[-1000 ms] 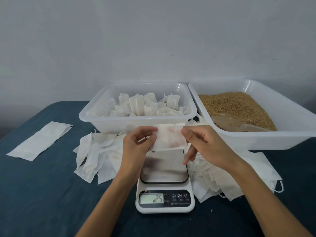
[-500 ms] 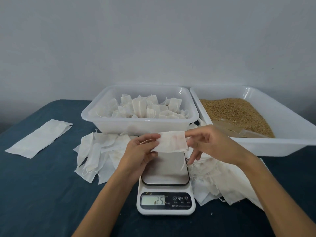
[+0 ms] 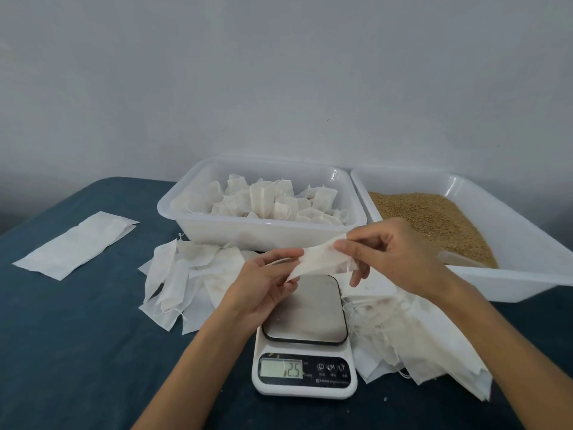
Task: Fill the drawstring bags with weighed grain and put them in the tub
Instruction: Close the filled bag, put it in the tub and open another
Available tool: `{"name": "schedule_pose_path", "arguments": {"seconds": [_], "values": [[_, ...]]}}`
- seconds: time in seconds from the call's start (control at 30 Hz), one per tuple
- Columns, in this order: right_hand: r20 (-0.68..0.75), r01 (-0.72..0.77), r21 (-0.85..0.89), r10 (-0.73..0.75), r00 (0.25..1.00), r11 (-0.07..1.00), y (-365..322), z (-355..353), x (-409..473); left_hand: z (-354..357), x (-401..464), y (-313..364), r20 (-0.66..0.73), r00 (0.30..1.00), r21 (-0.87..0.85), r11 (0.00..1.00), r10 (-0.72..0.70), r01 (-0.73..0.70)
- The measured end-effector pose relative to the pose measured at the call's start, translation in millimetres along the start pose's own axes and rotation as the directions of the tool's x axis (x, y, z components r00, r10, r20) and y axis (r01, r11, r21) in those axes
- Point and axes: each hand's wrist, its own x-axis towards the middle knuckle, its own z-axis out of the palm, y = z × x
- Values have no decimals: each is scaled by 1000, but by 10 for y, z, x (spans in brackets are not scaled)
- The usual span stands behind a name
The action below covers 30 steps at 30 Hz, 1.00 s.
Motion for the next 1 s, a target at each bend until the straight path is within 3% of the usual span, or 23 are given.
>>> {"name": "schedule_pose_path", "arguments": {"seconds": [0.23,0.5,0.57,0.63,0.7,0.83,0.9,1.0], "values": [[129,-40,-6,40,991,999,-25,-53,82,41,-70,-4,7,989,150,978,145,-144],[255,-142,-30,145,956,989,-16,-233,176,32,-74,7,-54,990,112,986,132,-126],[279,-142,-53,151,948,988,-71,-278,192,35,-70,3,-106,975,160,971,196,-177],[317,-119,-107,147,937,987,-151,-310,227,49,-75,-3,-106,909,392,857,404,-335],[378,-103,-146,152,913,984,-226,-320,267,80,-126,-34,56,830,564,668,555,-485],[495,-56,-247,176,851,967,-381,-219,376,143,-206,-156,301,790,720,416,534,-555],[518,-48,-289,199,832,956,-442,-138,446,170,-192,-208,310,807,730,418,502,-541],[552,-45,-324,227,803,945,-496,-63,547,199,-168,-209,209,834,739,476,510,-476]]}}
